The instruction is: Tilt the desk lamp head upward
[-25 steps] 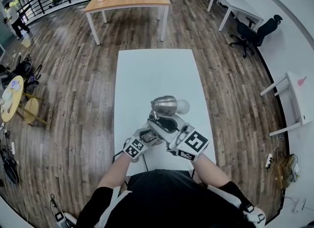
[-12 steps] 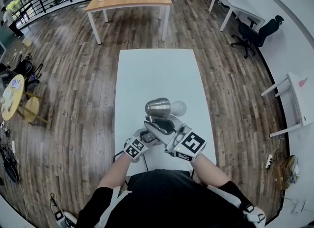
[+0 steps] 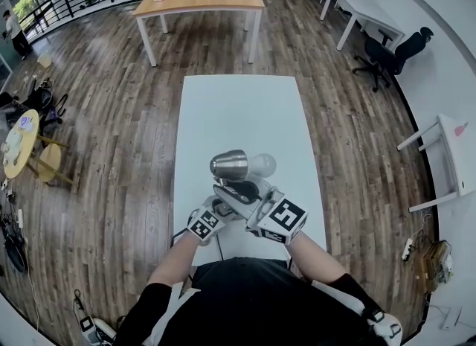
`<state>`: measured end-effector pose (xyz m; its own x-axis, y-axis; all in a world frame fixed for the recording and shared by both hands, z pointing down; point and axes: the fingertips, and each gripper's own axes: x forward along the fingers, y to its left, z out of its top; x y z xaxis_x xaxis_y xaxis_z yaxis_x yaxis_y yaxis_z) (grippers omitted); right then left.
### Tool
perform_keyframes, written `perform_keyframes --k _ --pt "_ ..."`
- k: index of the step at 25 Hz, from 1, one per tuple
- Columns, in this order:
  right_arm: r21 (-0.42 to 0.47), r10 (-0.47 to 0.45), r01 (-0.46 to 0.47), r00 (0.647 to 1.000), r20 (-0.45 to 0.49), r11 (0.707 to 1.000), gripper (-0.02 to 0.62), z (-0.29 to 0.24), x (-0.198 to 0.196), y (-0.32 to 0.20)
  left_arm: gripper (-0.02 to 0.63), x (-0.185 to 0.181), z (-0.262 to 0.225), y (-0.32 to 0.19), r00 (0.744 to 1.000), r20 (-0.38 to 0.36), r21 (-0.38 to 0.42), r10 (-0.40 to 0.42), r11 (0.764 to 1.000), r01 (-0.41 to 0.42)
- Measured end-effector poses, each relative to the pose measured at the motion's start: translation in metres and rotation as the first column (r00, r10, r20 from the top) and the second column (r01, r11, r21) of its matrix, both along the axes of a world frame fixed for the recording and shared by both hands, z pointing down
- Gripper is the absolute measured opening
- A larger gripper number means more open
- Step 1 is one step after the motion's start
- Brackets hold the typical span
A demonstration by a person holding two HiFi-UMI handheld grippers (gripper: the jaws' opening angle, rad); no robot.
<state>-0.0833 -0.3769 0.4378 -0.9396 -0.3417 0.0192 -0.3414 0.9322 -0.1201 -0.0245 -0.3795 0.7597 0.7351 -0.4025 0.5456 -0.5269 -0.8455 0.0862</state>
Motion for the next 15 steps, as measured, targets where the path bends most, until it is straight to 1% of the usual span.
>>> perform_keyframes --k 2,4,6,8,12,15 --pt "0.011 0.014 -0.014 1.000 -0.004 1.000 0.060 0.001 0.002 0.000 0.238 -0.001 0.001 -0.001 1.000 -0.005 -0.016 -0.014 1.000 0.014" --pt "0.011 0.029 -0.029 1.000 -0.004 1.000 0.073 0.003 0.010 -0.001 0.238 -0.003 0.002 0.001 0.999 -0.012 -0.056 -0.035 0.998 0.034" --pt "0.002 0.044 -0.044 0.999 -0.001 0.999 0.112 0.005 0.020 -0.003 0.238 -0.008 -0.003 0.000 0.998 -0.013 -0.079 -0.065 0.995 0.064" --pt "-0.006 0.063 -0.063 0.998 0.009 0.998 0.121 0.006 0.033 -0.005 0.238 -0.017 -0.013 -0.005 0.993 -0.025 -0.070 -0.112 0.991 0.110" --pt "-0.042 0.089 -0.087 0.995 0.045 0.995 0.121 0.010 0.057 -0.007 0.236 -0.032 -0.034 -0.006 0.976 -0.078 -0.051 -0.205 0.978 0.202" --pt "-0.076 0.102 -0.097 0.993 0.065 0.992 0.120 0.014 0.066 -0.005 0.236 -0.035 -0.061 -0.001 0.956 -0.137 -0.030 -0.259 0.966 0.258"
